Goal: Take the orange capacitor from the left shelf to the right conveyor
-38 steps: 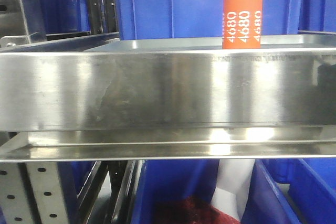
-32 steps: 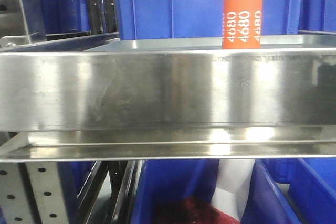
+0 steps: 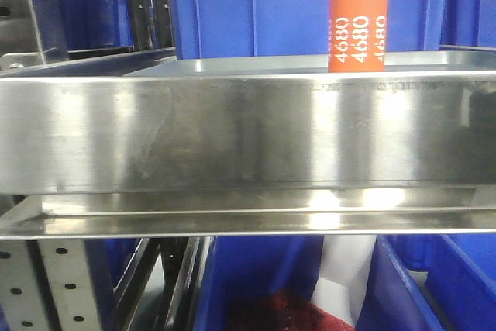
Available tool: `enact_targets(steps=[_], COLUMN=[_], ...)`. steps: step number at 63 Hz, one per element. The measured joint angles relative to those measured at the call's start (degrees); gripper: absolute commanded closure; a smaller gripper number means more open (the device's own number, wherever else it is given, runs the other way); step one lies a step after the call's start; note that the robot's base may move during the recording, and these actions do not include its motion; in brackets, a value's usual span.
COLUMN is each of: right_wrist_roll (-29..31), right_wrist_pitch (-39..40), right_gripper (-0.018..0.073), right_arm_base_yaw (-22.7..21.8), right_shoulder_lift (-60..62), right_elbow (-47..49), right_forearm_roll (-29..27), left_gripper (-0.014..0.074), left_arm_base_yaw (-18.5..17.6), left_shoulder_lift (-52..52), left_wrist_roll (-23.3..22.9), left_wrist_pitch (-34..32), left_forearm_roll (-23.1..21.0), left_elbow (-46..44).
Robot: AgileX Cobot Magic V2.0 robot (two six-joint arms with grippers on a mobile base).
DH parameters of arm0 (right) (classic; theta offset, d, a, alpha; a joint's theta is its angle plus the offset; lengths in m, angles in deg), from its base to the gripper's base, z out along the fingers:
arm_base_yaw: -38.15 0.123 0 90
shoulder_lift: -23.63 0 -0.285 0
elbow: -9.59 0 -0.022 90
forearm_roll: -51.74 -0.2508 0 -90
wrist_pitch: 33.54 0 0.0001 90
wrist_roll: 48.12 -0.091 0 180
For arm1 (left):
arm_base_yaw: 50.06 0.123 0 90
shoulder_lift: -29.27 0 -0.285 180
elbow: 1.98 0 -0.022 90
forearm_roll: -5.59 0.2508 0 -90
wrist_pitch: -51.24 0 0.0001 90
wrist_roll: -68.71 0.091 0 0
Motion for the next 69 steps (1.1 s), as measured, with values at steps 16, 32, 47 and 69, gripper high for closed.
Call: enact_targets(steps=[16, 32, 47, 69], right_wrist_roll=[-0.39, -0.50, 3.25, 4.98], right_wrist_pitch=[4.60, -11.25, -32.06, -42.01], right_gripper=[0.0502, 0.0502, 0.0502, 0.0449], right_arm_base_yaw=[0.00, 0.60, 8.08, 20.18], right_shoulder_lift=[0.00, -11.01, -33.10, -56.13], right_elbow=[3.43, 28.19, 52.29, 61.53], right_forearm_roll=[0.00, 0.00, -1.42, -4.57], left_gripper=[0.0701, 0.0701, 0.0701, 0.0701], left_arm_base_yaw=[0.00, 0.00, 0.00, 0.00], left_shoulder_lift=[0.00, 0.00, 0.00, 0.00], left_wrist_roll=[0.00, 0.00, 0.00, 0.00], left_wrist_pitch=[0.00, 0.00, 0.00, 0.00], left_forearm_roll=[0.00, 0.00, 0.00, 0.00], left_elbow=[0.00, 0.00, 0.00, 0.00])
